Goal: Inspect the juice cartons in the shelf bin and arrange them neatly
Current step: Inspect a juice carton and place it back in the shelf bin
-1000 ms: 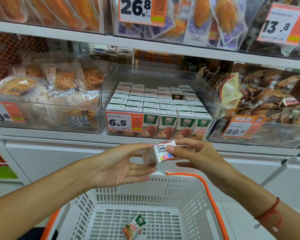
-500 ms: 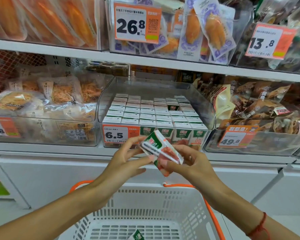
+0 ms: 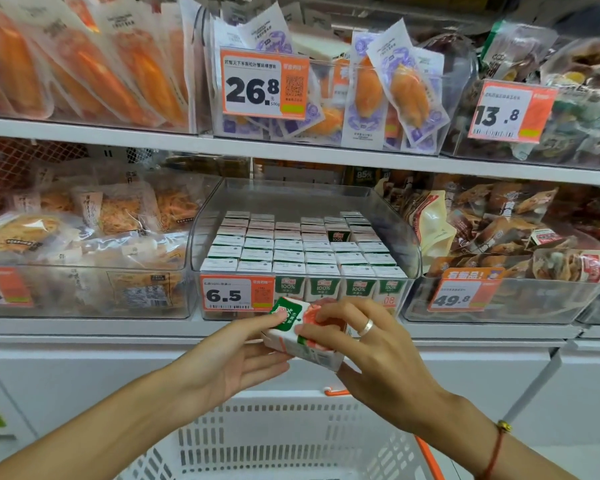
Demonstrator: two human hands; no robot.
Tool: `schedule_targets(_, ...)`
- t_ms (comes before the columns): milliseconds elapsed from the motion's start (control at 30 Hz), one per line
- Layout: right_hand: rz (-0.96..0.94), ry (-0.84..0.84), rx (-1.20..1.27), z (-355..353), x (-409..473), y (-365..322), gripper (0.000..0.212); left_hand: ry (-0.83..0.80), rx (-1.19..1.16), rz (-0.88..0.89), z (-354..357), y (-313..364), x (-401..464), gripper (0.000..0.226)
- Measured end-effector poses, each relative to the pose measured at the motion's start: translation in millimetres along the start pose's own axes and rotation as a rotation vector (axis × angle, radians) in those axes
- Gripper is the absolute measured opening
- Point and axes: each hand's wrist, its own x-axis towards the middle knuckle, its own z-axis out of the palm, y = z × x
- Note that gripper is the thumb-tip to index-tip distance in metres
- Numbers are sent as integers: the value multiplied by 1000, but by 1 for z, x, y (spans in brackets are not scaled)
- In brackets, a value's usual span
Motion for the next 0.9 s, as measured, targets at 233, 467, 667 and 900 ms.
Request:
schedule_targets(233, 393, -88, 21, -2, -4, 70, 57, 75, -75, 347, 8, 56, 22, 39)
schedule_targets(467, 420, -274, -229, 14, -32, 108, 41, 362, 492, 762, 54, 95, 110, 37)
schedule_targets(667, 375, -258, -252, 17, -34, 111, 59, 466, 1110, 857, 61, 108, 170, 45)
schedule_targets(900, 348, -254, -279, 19, -37, 115, 60, 218, 1512, 705, 73, 143, 184, 53)
